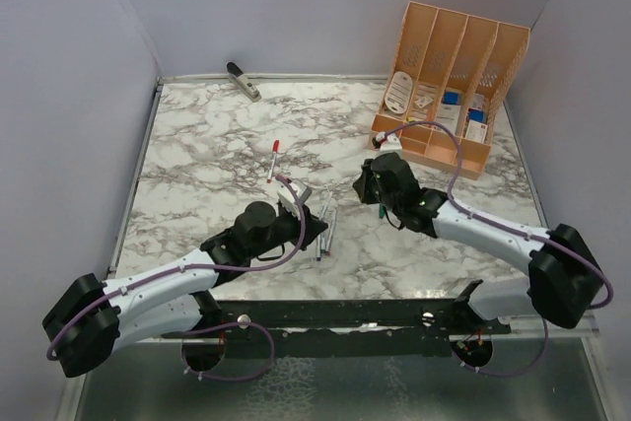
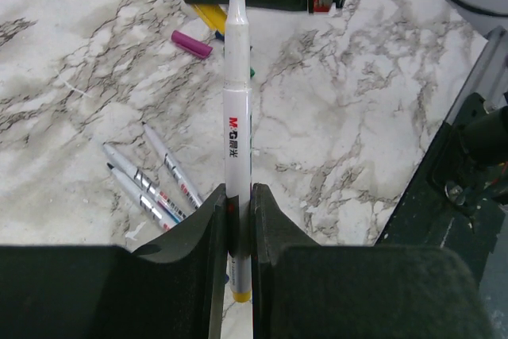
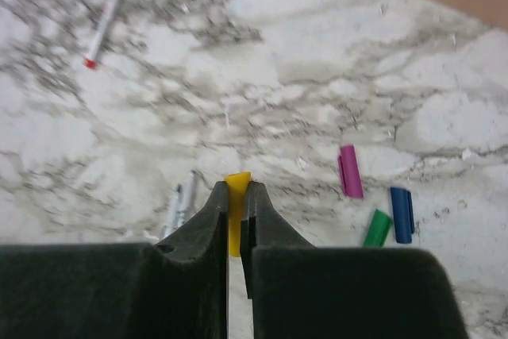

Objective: Insert the pens into the pen caps

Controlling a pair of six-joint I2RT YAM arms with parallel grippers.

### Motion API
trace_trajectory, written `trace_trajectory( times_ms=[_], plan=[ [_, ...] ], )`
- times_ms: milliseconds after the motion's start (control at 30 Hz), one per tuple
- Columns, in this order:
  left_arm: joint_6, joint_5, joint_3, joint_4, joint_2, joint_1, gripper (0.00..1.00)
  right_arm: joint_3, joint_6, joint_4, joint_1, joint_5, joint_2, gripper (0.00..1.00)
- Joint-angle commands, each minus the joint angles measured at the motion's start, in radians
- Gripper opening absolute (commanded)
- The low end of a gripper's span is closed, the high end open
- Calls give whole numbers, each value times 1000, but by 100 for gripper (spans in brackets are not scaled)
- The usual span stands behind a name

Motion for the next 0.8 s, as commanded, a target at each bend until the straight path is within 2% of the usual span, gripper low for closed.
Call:
trace_trajectory(
  times_ms=[0, 200, 333, 533, 767],
  plan=[
    [22, 116, -28, 150, -35, 4, 0, 13, -57, 213, 2, 32, -130, 1],
    [4, 208, -48, 298, -35, 4, 0, -130, -96, 595, 2, 11, -320, 1],
    [-26, 262, -64, 418, -21, 4, 0, -207, -107, 799, 2, -78, -391, 1],
    [-82, 324, -53, 546, 36, 3, 0, -333, -63, 1124, 2, -246, -425, 1],
    [-135, 344, -41, 644, 87, 3, 0, -406, -13, 1357, 2, -360, -415, 1]
  ],
)
